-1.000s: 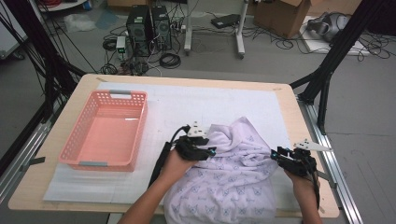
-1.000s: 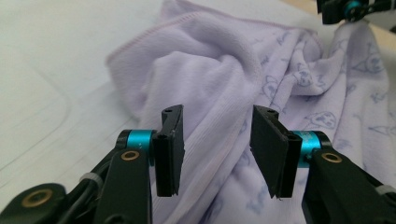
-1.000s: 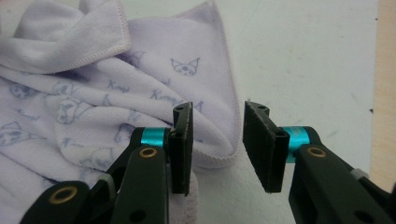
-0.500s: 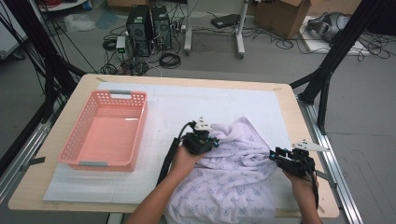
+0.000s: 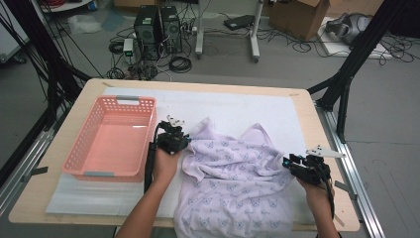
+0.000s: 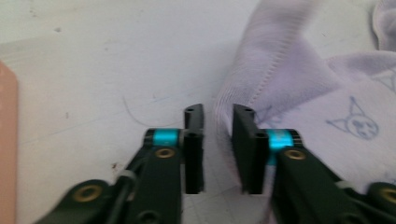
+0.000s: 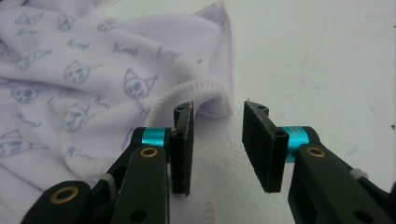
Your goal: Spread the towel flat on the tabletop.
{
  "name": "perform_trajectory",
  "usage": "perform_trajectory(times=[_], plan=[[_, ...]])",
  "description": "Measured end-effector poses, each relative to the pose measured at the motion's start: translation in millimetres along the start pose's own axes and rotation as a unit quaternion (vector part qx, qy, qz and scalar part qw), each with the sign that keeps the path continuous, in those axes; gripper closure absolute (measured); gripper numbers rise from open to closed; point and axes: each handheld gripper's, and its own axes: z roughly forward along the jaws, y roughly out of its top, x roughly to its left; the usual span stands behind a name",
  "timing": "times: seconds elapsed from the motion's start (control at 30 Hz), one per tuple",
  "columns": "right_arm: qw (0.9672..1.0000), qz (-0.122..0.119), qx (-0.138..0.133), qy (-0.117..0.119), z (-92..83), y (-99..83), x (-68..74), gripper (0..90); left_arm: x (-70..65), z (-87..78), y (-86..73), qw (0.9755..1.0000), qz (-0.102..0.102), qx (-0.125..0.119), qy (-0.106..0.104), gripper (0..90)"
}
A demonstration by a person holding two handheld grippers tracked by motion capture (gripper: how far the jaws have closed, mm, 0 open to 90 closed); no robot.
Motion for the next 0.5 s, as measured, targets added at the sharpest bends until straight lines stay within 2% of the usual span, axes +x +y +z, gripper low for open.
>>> perform_trajectory(times=[0.07,0.13,0.17,0.23,0.33,0.37,0.47,0.5], plan=[[1.0,0.002,-0.003,-0.001,3.4,6.0,-2.9,62.5,2.6,0.3,1.8,0.9992,-0.009,-0.022,-0.03,56.3],[1.0,0.0,-0.001,0.0,9.4,15.0,-5.8,61.2,4.3,5.4,4.8,0.9981,-0.005,-0.023,-0.057,52.0],[1.0,-0.004,0.002,0.0,13.2,20.4,-7.0,60.5,4.9,9.4,6.6,0.998,-0.008,-0.02,-0.059,51.1],[0.9999,-0.011,0.006,0.005,21.7,31.7,-8.4,57.4,7.6,19.7,8.4,0.9966,-0.026,-0.02,-0.076,48.7],[0.9996,-0.016,0.017,0.016,37.9,46.3,-12.1,54.0,12.2,38.8,8.9,0.9956,-0.047,0.004,-0.08,45.5],[0.9995,-0.018,0.025,0.013,44.0,50.5,-13.6,53.1,13.1,44.6,8.7,0.9957,-0.048,0.016,-0.077,45.1],[0.9989,-0.02,0.039,0.016,63.1,59.9,-16.5,51.6,11.6,59.7,5.3,0.9942,-0.042,0.043,-0.089,45.1],[0.9985,-0.026,0.046,0.013,70.3,62.4,-16.3,50.9,9.9,59.7,5.5,0.9958,-0.028,0.038,-0.079,46.1]])
